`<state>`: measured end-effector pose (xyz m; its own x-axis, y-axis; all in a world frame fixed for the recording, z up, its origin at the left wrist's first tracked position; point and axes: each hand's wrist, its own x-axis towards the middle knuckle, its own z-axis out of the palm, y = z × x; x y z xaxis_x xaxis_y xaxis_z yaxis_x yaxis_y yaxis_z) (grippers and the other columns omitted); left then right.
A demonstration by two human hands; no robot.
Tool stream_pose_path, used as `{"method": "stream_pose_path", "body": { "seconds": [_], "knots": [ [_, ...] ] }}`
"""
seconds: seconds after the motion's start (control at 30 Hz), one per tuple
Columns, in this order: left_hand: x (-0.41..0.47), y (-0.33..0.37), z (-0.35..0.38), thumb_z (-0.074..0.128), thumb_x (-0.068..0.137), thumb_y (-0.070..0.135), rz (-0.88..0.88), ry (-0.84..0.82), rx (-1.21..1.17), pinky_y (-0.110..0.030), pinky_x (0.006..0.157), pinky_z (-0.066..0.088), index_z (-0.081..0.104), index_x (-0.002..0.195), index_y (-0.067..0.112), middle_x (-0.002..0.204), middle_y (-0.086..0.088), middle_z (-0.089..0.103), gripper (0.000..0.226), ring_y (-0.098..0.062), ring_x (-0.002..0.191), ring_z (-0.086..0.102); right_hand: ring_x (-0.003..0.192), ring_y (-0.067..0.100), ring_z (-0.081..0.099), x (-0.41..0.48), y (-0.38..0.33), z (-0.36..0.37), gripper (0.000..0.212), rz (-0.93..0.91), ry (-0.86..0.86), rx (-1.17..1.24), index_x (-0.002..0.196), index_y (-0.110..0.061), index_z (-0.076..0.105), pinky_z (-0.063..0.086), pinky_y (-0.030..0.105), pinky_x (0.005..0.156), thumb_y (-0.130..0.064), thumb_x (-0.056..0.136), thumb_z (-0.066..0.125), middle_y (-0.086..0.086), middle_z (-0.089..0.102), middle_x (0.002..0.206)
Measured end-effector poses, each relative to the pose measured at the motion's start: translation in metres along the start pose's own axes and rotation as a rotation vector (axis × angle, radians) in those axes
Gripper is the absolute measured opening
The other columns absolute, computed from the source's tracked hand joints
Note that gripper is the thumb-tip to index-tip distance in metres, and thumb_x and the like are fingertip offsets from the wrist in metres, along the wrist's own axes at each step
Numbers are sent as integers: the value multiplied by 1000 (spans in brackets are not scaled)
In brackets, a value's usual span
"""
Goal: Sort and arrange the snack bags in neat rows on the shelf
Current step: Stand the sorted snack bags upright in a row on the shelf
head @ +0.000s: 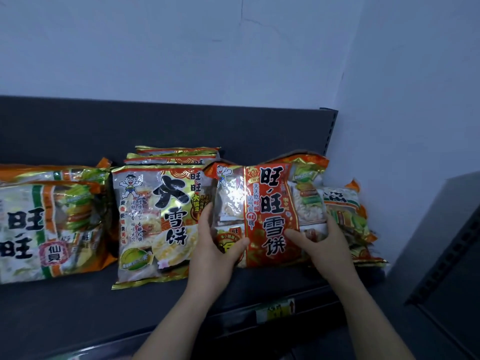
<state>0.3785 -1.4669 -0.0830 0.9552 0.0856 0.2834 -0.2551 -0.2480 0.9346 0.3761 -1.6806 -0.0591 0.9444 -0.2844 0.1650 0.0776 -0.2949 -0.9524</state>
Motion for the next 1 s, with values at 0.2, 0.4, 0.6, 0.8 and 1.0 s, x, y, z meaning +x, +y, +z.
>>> {"method": "stream_pose_path", "body": {
  "seconds": [0.2, 0.4, 0.6, 0.8, 1.0],
  "knots": [
    [-24, 17, -64, 74, 80, 34, 33, 101, -105, -29, 101, 39, 20, 148, 46, 130, 33, 36, 87, 4, 125, 32, 104, 5, 50, -40, -54, 39, 99, -137, 12, -52, 138, -37, 35, 49, 33, 88, -63, 52, 77, -20, 46, 119],
    [-67, 3, -184, 73, 72, 52, -14, 238, -60, -44, 103, 46, 24, 141, 55, 141, 19, 45, 84, -9, 132, 44, 94, 2, 62, -97, -93, 137, 85, -166, -107, -9, 125, -38, 45, 56, 36, 80, -62, 52, 81, -23, 60, 108],
    [-114, -24, -320, 70, 71, 57, -99, 389, 43, -46, 101, 48, 20, 143, 55, 145, 14, 44, 88, -10, 132, 45, 109, 5, 50, -164, -121, 267, 94, -186, -284, 82, 143, -30, 35, 51, 31, 89, -44, 65, 85, -20, 47, 123],
    [-147, -55, -423, 69, 86, 34, -165, 460, 78, -35, 103, 44, 18, 148, 44, 142, 22, 40, 81, 0, 127, 41, 107, 11, 62, -214, -124, 376, 109, -124, -475, 121, 140, -29, 37, 56, 43, 88, -67, 47, 80, -13, 60, 121],
    [-142, -83, -498, 77, 80, 27, -259, 518, 70, -26, 90, 48, 22, 148, 38, 126, 23, 48, 89, 30, 93, 44, 108, 11, 61, -238, -115, 471, 92, -122, -522, 80, 129, -38, 37, 55, 42, 90, -69, 53, 79, -14, 59, 121]
  ]
}}
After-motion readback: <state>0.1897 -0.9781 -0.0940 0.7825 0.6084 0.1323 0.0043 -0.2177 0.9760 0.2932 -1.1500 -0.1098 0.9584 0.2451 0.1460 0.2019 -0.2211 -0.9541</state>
